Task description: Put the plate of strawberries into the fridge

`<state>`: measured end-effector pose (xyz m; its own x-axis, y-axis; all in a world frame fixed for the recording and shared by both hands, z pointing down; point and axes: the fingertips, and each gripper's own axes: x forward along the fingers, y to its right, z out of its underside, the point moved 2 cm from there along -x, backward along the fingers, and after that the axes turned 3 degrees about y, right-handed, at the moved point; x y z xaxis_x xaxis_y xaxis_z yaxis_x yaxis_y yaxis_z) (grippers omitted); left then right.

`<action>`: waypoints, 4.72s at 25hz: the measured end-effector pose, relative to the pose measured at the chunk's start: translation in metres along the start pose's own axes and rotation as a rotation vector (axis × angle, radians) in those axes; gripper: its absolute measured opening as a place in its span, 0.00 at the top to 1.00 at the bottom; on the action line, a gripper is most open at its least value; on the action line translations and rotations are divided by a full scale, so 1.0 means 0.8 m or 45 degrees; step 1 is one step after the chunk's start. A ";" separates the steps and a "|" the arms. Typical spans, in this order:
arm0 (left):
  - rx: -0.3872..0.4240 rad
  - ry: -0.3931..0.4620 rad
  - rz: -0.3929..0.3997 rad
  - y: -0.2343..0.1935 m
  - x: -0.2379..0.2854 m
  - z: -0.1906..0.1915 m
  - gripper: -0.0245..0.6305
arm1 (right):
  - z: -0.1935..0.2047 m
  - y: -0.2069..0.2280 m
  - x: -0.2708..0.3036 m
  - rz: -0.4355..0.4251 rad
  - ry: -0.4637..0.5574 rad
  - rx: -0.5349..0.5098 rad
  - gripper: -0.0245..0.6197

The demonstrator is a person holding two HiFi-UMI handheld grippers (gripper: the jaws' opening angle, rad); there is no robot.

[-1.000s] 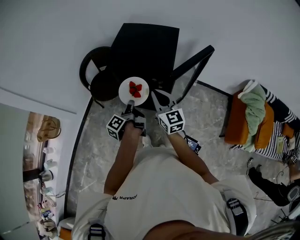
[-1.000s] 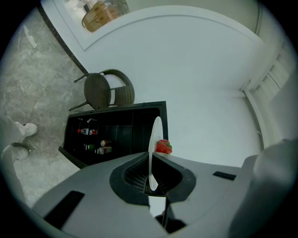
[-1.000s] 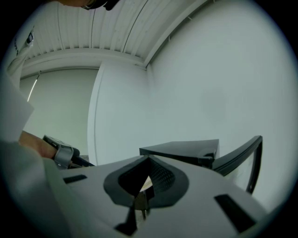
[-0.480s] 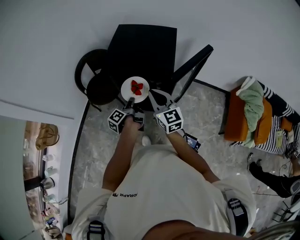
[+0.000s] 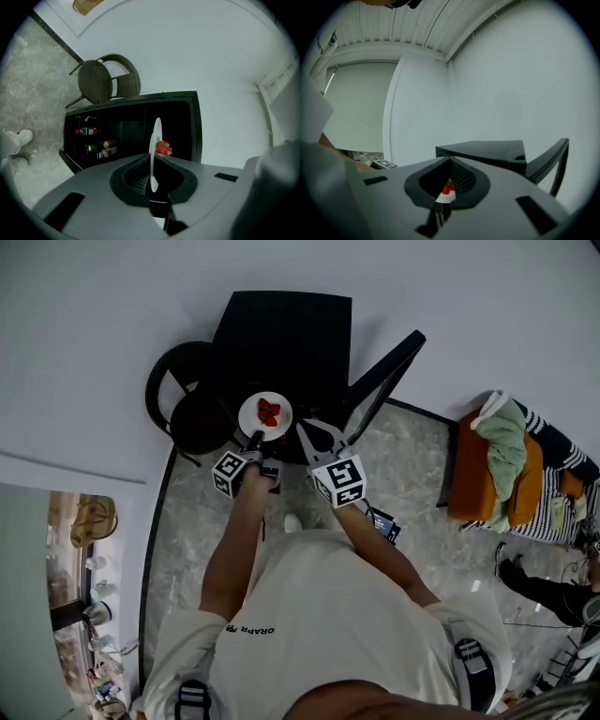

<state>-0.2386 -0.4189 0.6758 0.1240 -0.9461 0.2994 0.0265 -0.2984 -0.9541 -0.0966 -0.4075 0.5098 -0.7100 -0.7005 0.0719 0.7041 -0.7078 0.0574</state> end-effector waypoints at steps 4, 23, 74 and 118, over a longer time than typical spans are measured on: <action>-0.011 -0.015 -0.002 -0.005 0.013 -0.004 0.95 | 0.000 -0.001 0.004 -0.003 -0.007 0.001 0.95; 0.006 -0.039 -0.002 -0.026 0.088 -0.040 0.95 | 0.003 0.008 0.000 0.029 -0.024 -0.004 0.95; 0.077 -0.119 -0.053 -0.012 0.151 -0.059 0.85 | 0.008 0.014 0.014 0.028 -0.044 -0.011 0.95; 0.181 -0.023 0.193 0.055 0.053 -0.020 0.96 | -0.001 -0.015 -0.003 -0.018 -0.024 -0.004 0.95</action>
<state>-0.2484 -0.4741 0.6468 0.1551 -0.9760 0.1531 0.1458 -0.1307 -0.9806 -0.1034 -0.3974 0.5082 -0.7196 -0.6885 0.0898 0.6938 -0.7180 0.0552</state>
